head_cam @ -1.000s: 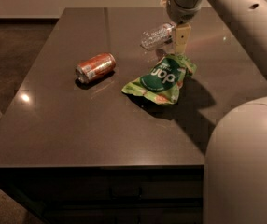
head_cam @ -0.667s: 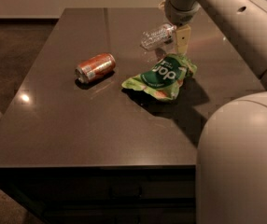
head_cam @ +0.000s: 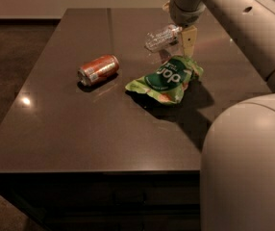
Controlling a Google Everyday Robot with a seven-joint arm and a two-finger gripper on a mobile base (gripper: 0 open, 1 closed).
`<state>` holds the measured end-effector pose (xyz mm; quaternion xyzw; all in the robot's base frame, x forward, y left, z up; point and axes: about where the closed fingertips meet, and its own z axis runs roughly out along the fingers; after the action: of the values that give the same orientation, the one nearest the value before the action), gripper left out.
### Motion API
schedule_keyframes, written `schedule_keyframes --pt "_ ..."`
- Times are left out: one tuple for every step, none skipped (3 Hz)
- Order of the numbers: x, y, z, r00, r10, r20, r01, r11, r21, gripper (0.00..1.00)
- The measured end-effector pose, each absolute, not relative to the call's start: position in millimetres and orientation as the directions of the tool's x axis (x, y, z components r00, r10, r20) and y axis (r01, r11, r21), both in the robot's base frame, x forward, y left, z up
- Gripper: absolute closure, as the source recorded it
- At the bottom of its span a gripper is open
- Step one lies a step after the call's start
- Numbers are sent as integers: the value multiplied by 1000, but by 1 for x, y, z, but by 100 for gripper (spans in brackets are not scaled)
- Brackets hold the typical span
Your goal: Pick water bottle
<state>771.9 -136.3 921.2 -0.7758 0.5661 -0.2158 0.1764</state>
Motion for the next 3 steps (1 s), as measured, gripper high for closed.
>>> schedule_keyframes --pt "775 -122 923 312 -932 187 -774 -363 -518 0" --pt "785 -111 924 353 -899 260 -738 -439 -513 0" --pt "797 -105 923 390 -862 324 -712 -505 -487 0"
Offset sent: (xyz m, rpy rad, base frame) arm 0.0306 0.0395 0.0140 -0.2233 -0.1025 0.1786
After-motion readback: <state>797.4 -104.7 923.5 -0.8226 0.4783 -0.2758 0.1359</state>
